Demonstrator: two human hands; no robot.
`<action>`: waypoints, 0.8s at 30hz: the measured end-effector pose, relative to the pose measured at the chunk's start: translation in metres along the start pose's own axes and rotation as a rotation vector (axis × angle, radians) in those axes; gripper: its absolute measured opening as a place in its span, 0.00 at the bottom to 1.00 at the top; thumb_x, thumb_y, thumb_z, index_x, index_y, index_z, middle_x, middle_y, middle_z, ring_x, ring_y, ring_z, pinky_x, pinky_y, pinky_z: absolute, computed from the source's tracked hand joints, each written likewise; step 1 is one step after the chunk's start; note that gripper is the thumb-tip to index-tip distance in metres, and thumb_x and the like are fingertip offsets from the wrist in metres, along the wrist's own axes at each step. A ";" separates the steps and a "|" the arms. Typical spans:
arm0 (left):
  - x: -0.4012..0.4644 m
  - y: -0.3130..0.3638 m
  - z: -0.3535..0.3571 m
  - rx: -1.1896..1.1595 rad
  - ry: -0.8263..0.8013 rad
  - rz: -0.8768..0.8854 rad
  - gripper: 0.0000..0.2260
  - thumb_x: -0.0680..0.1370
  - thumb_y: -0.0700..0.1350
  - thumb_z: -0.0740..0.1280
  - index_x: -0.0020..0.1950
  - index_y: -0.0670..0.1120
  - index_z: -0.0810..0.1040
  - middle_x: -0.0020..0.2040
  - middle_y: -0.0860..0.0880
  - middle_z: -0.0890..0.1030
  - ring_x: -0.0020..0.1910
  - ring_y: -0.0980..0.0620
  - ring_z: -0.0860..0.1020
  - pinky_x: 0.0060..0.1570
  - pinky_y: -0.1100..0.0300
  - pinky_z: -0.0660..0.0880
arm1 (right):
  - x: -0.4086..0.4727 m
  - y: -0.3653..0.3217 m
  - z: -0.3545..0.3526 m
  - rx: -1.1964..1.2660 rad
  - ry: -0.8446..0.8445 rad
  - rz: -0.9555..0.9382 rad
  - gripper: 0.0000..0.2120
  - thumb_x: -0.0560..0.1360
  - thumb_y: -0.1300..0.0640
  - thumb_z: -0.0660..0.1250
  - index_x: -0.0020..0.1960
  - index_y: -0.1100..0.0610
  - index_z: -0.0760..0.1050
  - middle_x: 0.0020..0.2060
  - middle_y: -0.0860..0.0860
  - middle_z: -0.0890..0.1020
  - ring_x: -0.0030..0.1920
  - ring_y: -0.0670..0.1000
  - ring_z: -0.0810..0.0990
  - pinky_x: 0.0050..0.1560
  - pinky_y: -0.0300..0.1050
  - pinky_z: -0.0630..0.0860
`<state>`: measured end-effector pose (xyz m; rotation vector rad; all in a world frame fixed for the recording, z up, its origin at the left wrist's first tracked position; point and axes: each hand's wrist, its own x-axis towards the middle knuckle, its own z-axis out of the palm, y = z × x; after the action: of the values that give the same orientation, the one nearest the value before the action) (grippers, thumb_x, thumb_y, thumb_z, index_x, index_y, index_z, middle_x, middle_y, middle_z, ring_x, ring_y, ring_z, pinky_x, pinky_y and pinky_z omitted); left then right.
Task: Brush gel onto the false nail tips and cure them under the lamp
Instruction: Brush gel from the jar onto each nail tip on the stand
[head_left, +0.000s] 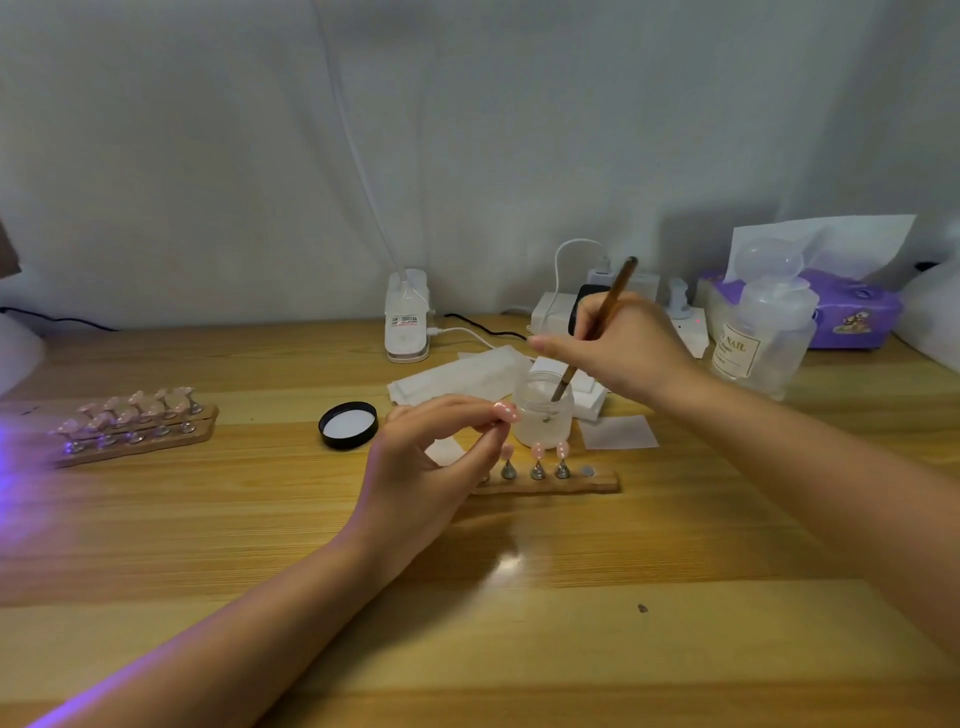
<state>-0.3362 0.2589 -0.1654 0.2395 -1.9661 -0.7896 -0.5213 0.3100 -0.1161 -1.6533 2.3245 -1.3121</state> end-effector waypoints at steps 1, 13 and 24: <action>0.000 -0.001 0.000 -0.014 -0.008 0.012 0.10 0.71 0.39 0.70 0.51 0.48 0.79 0.45 0.55 0.82 0.45 0.61 0.81 0.52 0.57 0.76 | 0.002 0.000 0.004 -0.015 -0.017 -0.004 0.18 0.69 0.45 0.71 0.29 0.53 0.68 0.25 0.47 0.72 0.29 0.45 0.72 0.32 0.39 0.67; 0.001 0.000 -0.002 -0.059 -0.012 -0.074 0.11 0.71 0.34 0.69 0.47 0.49 0.80 0.43 0.56 0.82 0.44 0.61 0.80 0.46 0.71 0.73 | 0.007 -0.002 -0.011 0.290 0.104 0.099 0.14 0.73 0.50 0.68 0.32 0.56 0.72 0.26 0.49 0.76 0.23 0.40 0.75 0.28 0.33 0.75; 0.002 0.002 -0.003 -0.069 -0.033 -0.179 0.10 0.71 0.34 0.69 0.46 0.50 0.81 0.44 0.52 0.83 0.46 0.59 0.80 0.47 0.69 0.74 | -0.013 0.021 -0.017 0.499 0.200 0.468 0.17 0.75 0.46 0.64 0.33 0.55 0.73 0.26 0.48 0.73 0.26 0.42 0.72 0.28 0.32 0.68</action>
<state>-0.3340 0.2584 -0.1615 0.3676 -1.9632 -0.9802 -0.5394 0.3324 -0.1241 -0.8112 2.0433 -1.7902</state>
